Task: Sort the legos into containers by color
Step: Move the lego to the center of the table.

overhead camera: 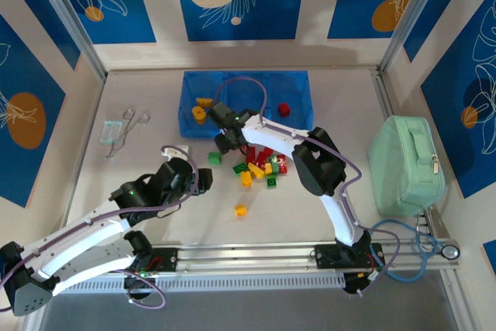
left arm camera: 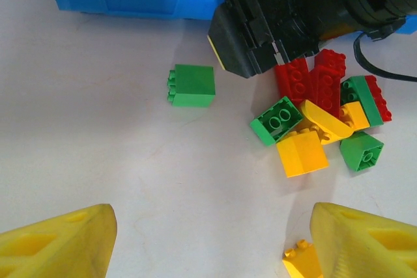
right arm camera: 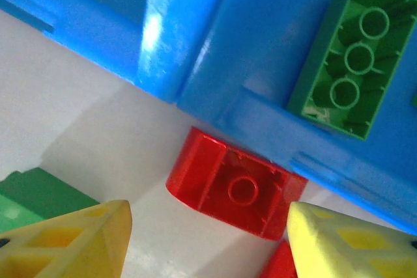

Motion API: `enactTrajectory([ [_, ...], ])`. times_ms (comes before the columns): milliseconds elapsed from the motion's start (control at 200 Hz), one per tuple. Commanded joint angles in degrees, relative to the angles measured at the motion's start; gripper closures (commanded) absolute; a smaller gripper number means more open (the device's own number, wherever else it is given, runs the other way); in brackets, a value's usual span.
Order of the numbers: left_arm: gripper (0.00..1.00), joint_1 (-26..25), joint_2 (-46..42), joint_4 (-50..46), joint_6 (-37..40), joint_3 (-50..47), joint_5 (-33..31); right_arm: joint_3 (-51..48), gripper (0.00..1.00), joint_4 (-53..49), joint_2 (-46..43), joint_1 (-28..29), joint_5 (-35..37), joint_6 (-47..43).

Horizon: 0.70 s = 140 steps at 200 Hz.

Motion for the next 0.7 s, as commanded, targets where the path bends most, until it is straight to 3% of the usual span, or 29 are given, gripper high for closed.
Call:
enactTrajectory([
  [0, 0.22, -0.47, -0.14, -0.20, 0.31, 0.88, -1.05, 1.37, 0.35, 0.00, 2.05, 0.35, -1.39, -1.62],
  [335, 0.22, -0.43, 0.22, 0.07, 0.41, 0.39, -0.92, -3.16, 0.36, 3.51, 1.77, 2.46, -4.88, -2.36],
  [695, 0.22, -0.42, -0.57, 0.15, 0.02, -0.22, -0.92, -12.31, 0.41, 5.95, -4.80, 4.51, -10.39, 0.18],
])
